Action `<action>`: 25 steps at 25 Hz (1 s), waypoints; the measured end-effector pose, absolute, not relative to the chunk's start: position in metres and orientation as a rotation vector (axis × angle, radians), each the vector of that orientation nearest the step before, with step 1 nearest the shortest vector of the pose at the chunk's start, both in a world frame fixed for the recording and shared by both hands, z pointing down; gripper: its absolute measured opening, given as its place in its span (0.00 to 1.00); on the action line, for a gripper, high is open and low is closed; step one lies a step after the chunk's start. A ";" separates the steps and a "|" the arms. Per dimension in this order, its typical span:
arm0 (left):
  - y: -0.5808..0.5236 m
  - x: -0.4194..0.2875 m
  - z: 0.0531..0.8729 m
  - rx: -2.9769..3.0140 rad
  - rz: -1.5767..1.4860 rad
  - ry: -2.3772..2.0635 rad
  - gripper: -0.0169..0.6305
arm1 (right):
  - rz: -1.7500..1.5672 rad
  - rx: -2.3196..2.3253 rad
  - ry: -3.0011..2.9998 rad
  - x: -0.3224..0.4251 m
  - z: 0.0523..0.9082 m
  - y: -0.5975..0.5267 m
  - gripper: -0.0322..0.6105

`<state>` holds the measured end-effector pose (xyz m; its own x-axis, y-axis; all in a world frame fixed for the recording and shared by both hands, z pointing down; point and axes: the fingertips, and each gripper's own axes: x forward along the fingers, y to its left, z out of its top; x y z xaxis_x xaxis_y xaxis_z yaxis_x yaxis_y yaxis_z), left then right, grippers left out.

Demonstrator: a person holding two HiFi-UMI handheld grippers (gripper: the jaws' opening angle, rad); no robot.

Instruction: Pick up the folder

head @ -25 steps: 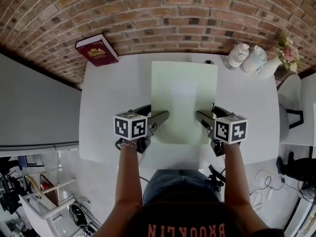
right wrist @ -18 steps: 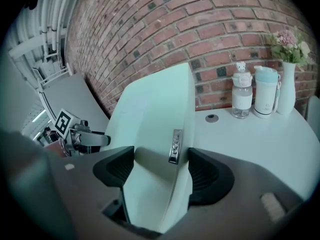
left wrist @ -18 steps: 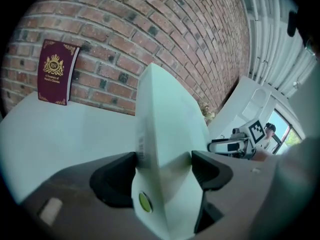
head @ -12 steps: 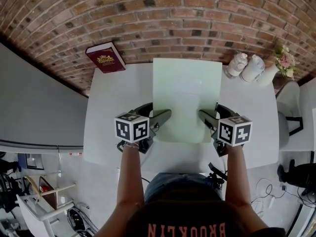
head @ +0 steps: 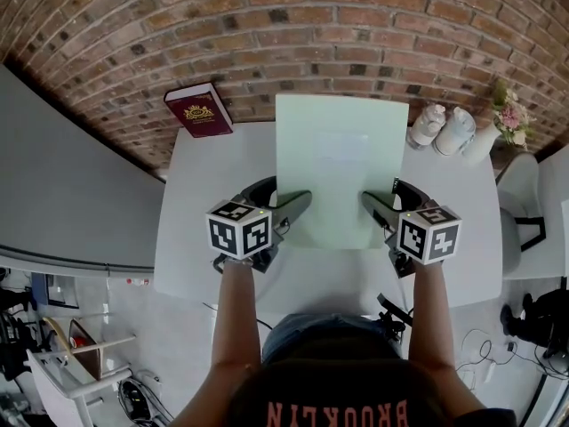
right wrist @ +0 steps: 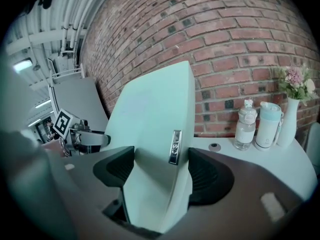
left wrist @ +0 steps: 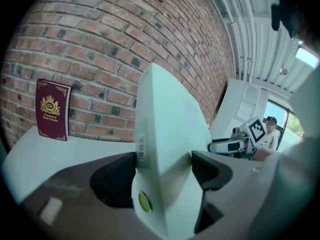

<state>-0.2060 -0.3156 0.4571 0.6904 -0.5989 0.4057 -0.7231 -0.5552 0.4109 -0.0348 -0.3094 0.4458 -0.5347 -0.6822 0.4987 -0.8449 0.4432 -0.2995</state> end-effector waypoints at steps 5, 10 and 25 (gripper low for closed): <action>-0.318 -0.211 0.436 2.404 0.251 -1.058 0.59 | 0.647 1.329 -2.445 -0.039 0.423 -0.313 0.58; -0.317 -0.212 0.416 2.468 0.203 -1.097 0.59 | 0.557 1.360 -2.490 -0.040 0.402 -0.313 0.58; -0.317 -0.207 0.340 2.719 0.131 -1.204 0.59 | 0.236 1.471 -2.626 -0.036 0.328 -0.308 0.56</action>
<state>-0.2072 -0.3168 0.3398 0.6709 -0.7269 0.1466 -0.7415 -0.6611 0.1147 -0.0355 -0.3084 0.3279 -0.5195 -0.8349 0.1820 -0.8539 0.5148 -0.0759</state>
